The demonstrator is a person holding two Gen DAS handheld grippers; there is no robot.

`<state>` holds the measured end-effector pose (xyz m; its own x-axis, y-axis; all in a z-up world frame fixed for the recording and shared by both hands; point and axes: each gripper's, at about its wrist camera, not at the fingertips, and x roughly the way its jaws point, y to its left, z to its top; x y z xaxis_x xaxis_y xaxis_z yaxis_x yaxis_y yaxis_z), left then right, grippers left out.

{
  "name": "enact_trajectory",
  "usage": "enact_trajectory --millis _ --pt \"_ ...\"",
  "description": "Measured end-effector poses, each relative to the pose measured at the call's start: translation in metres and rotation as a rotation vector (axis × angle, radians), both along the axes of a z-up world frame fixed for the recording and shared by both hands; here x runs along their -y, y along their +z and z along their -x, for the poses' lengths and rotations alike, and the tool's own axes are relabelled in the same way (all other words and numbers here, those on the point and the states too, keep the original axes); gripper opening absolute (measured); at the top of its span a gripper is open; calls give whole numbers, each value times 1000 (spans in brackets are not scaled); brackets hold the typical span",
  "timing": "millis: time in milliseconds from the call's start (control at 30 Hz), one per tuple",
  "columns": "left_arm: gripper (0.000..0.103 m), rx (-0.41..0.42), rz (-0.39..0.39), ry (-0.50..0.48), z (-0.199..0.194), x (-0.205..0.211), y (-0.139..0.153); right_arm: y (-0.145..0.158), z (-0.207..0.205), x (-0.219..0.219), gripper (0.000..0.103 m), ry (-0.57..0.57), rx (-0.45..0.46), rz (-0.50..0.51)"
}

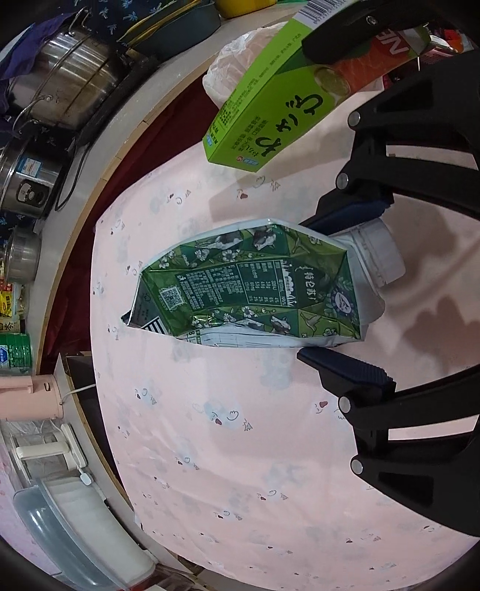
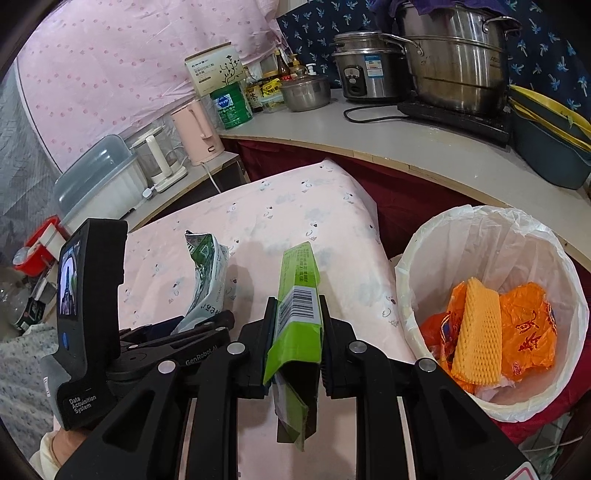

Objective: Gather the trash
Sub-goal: 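Carry the foil pouch with the left tool while the right tool carries the NB box over the bin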

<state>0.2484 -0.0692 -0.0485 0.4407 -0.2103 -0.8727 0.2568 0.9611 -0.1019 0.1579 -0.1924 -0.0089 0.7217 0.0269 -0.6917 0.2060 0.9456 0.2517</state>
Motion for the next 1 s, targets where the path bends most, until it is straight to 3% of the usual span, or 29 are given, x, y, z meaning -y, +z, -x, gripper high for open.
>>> enact_trajectory --millis 267,600,1000 --pt "58 49 16 -81 25 34 28 22 23 19 19 -52 54 14" --pt "58 96 28 -241 59 107 51 36 68 84 19 -194 94 21" --pt "58 106 2 -474 94 204 48 35 111 162 19 -379 103 16"
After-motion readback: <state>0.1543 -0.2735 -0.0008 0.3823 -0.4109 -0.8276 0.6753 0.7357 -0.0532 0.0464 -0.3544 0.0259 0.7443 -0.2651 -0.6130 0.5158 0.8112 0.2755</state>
